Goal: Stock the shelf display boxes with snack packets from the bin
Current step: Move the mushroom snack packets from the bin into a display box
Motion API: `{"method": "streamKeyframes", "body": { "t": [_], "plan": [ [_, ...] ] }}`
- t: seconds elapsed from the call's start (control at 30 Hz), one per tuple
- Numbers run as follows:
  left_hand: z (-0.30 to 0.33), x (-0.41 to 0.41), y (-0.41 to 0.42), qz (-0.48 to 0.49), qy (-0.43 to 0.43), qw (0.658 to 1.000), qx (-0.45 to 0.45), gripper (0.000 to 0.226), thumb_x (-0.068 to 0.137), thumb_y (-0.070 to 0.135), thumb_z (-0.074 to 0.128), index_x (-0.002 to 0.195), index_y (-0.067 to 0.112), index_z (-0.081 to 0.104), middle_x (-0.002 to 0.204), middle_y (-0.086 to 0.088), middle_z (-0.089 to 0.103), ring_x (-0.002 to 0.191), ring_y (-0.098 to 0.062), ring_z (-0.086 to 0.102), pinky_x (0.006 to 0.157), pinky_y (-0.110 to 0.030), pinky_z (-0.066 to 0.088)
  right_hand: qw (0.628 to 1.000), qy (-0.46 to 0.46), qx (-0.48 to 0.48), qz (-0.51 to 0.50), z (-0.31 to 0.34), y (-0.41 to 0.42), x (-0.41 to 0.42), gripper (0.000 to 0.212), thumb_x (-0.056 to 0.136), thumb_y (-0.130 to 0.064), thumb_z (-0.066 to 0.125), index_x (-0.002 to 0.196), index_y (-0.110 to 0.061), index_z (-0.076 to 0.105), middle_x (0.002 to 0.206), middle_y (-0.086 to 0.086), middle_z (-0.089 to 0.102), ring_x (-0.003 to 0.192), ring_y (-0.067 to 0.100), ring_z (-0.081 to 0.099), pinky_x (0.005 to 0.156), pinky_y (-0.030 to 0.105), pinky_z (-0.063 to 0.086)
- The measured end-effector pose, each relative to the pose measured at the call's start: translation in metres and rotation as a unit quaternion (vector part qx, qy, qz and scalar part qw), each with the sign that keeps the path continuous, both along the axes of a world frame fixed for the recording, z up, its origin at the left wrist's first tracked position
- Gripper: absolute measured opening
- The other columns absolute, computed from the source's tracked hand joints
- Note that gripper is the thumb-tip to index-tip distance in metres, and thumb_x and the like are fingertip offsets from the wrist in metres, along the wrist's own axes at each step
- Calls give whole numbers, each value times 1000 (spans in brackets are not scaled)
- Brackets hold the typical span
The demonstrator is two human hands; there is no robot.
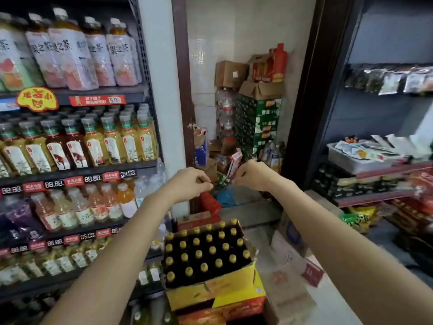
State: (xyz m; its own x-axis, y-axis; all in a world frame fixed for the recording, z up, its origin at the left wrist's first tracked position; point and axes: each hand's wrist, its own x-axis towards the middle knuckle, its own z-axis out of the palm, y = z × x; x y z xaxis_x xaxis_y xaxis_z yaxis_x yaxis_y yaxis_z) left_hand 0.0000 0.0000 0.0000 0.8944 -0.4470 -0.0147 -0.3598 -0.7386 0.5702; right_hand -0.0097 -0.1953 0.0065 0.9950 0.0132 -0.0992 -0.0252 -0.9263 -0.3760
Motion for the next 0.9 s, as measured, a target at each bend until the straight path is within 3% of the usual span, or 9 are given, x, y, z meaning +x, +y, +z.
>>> {"method": "streamKeyframes", "body": {
  "t": [0.13,0.3,0.47,0.6,0.73,0.9],
  "plan": [
    [-5,-6,-74,9,-34,999,1,24,91,34,59,110,20,65,95,2,64,85,-11,57,79,-24,44,1000,-23,-15,5,-5,-70,-10,32,91,-32,54,107,-8,66,107,12,65,102,29,60,89,40,49],
    [-12,-14,-178,36,-57,997,-26,24,91,32,59,109,19,66,106,-2,66,83,-13,60,80,-27,46,999,-41,0,12,-17,-171,-16,29,93,-28,53,105,-4,66,102,12,68,92,28,64,86,44,54],
    [-20,-7,-272,35,-58,997,-28,26,92,34,58,111,19,66,110,-3,66,100,-18,61,88,-36,50,998,-64,4,6,-31,-269,-12,25,93,-30,54,104,-13,69,100,6,67,89,23,62,79,39,55],
    [-30,20,-346,10,-51,998,-18,24,92,35,57,108,18,66,100,-2,68,89,-15,63,85,-38,53,996,-79,15,-27,-45,-345,5,21,93,-29,54,99,-16,69,90,4,68,80,22,63,69,37,54],
    [-47,58,-424,-8,-42,999,-23,24,93,33,56,109,18,65,97,0,65,85,-13,61,79,-30,50,996,-80,19,-42,-60,-423,35,18,91,-29,57,98,-18,69,97,4,70,88,22,64,79,42,55],
    [-57,120,-531,-8,-24,997,-74,20,94,31,55,106,19,66,89,4,65,83,-14,64,78,-35,54,993,-91,23,-71,-60,-527,87,17,89,-30,55,96,-21,69,99,2,69,87,20,62,77,35,53]
  ]
}}
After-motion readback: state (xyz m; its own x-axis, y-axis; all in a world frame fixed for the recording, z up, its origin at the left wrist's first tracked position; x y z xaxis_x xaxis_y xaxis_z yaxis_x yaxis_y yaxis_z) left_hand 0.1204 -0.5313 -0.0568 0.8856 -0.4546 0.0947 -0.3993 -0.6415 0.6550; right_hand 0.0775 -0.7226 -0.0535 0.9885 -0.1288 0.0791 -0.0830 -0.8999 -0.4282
